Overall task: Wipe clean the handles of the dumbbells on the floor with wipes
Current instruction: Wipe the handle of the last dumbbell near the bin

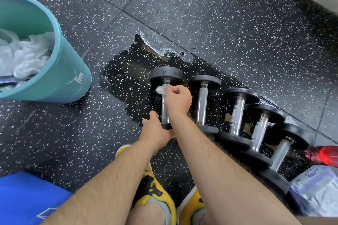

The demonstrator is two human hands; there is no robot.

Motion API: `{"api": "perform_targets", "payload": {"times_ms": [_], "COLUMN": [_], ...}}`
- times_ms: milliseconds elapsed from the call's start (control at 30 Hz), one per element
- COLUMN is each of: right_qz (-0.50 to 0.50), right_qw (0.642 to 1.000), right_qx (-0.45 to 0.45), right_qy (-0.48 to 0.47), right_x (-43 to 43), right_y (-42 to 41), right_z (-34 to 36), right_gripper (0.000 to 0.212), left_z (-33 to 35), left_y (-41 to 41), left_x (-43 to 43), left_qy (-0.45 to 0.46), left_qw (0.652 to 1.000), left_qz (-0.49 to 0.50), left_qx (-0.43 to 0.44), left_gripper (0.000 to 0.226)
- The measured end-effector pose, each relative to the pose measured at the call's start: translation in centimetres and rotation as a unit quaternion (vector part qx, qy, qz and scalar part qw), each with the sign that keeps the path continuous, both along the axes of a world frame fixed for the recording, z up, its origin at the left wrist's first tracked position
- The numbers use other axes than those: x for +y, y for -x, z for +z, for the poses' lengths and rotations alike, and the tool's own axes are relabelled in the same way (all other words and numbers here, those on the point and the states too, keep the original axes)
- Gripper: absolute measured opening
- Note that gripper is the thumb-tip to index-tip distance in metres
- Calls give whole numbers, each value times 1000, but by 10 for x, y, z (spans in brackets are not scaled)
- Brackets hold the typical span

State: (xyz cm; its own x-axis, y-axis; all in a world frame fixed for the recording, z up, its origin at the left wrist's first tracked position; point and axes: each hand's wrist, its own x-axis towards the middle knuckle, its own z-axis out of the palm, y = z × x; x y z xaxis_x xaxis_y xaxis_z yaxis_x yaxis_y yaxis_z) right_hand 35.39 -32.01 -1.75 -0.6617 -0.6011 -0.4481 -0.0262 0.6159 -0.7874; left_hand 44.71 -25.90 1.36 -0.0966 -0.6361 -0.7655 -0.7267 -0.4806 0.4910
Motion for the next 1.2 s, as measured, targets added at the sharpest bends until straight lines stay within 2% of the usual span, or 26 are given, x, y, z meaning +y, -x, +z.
{"api": "perform_targets", "payload": {"times_ms": [167,333,533,600,733,867,933,1000,1067,1133,1200], "right_qz": [-12,43,36,62,132,183,246,327,365,357,315], "right_qw": [1000,999,999,997,990,971,945,907,887,889,910], "right_qx": [-5,-20,-26,-20,45,153,214,264,282,287,269], "right_qy": [6,-19,-30,-36,-7,19,22,18,21,25,26], "right_x": [-16,3,-16,-4,7,-3,4,8,-1,-9,-7], "right_y": [6,14,23,20,14,7,5,9,13,12,9], "right_z": [1,3,9,11,14,5,0,-2,0,3,-2], "right_gripper": [18,8,13,12,11,30,31,19,16,18,16], "left_z": [2,2,3,3,3,-1,-2,-1,0,1,1], "left_y": [1,1,2,1,0,0,-1,0,-1,0,1], "left_x": [-1,2,0,1,-1,0,-1,0,0,-1,-1], "left_qy": [13,10,16,12,9,2,3,3,1,1,0], "left_qw": [1000,1000,1000,1000,1000,1000,1000,1000,1000,1000,1000], "left_qz": [-3,7,2,3,3,-5,-10,-13,-4,-1,-6], "left_qx": [7,15,12,12,12,2,-7,-7,-2,0,-2], "left_gripper": [75,77,86,85,82,79,82,86,89,90,86]}}
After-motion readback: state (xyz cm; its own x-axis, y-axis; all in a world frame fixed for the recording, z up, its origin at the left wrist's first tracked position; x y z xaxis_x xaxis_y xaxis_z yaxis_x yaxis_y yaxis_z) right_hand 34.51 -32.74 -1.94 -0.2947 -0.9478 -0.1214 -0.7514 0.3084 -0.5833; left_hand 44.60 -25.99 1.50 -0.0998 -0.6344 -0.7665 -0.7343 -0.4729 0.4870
